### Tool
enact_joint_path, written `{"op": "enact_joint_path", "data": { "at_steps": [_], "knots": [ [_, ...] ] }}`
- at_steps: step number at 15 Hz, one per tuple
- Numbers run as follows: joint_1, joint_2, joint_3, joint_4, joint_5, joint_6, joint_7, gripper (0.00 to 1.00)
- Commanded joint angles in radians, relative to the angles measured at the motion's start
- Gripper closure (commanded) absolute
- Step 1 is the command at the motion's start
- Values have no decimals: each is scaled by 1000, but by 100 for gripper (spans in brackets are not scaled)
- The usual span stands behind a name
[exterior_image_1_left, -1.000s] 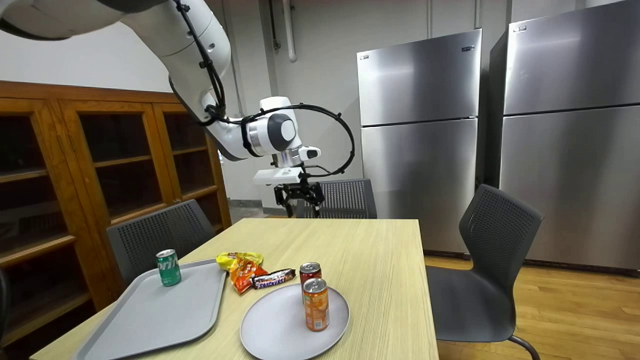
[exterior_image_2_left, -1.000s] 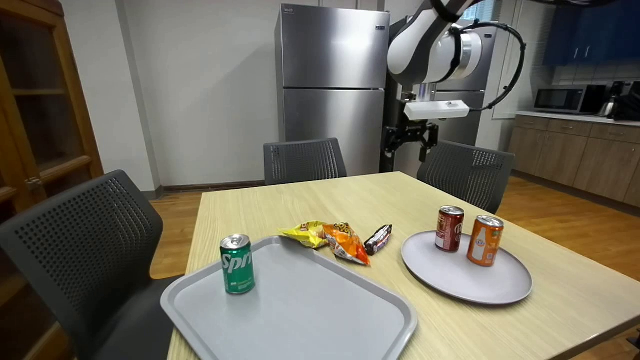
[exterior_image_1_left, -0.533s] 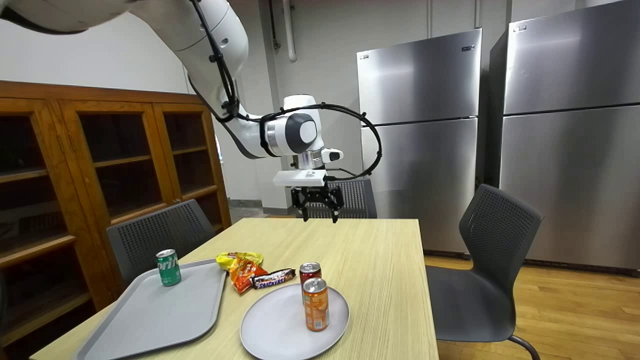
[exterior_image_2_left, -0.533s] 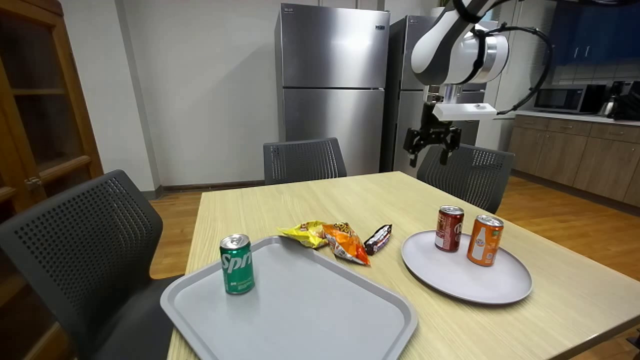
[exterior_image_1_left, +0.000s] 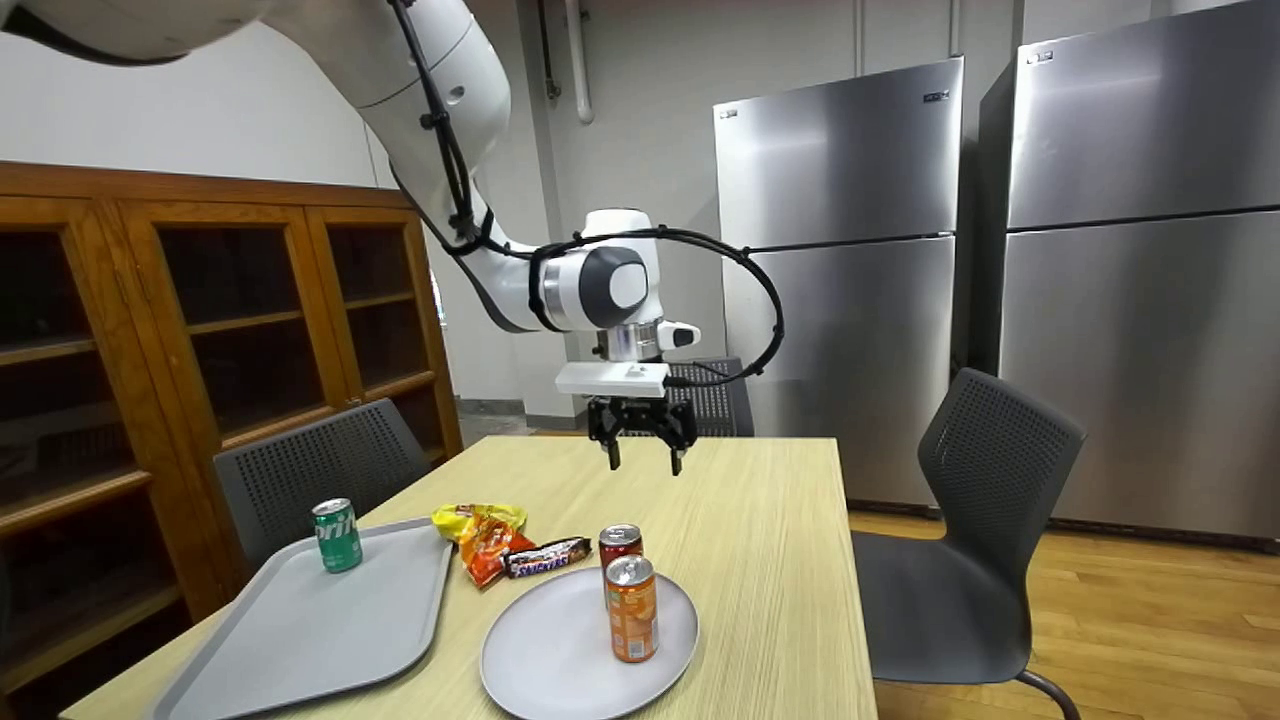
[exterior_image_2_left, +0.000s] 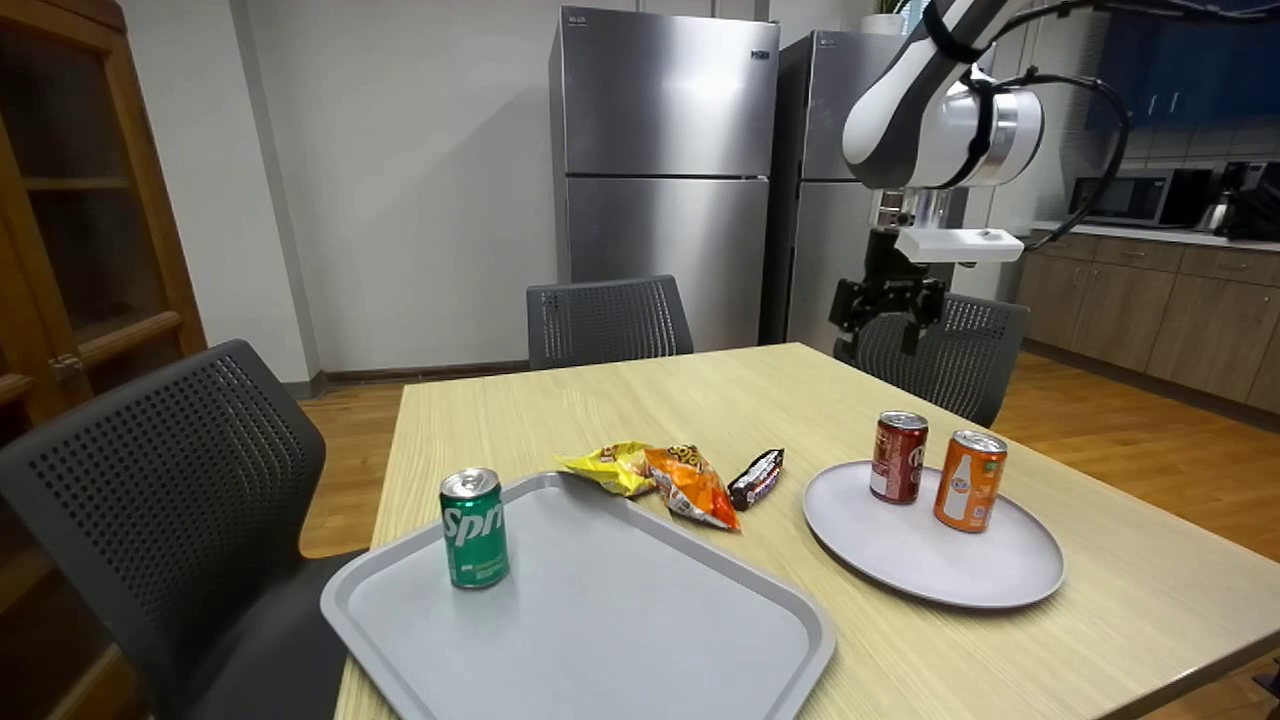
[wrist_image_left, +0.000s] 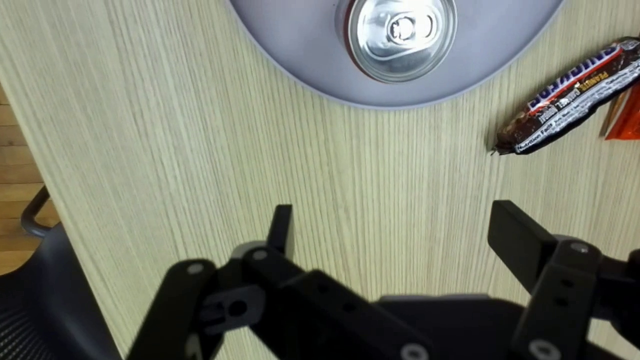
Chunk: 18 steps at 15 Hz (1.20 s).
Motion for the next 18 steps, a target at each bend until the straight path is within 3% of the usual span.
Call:
{"op": "enact_joint_path", "data": {
  "at_steps": [1,18],
  "knots": [
    [-26,-42,29,-51,13,-21,-67,0],
    [5,-53,18,-185,-30,32,-52,0]
  ]
}}
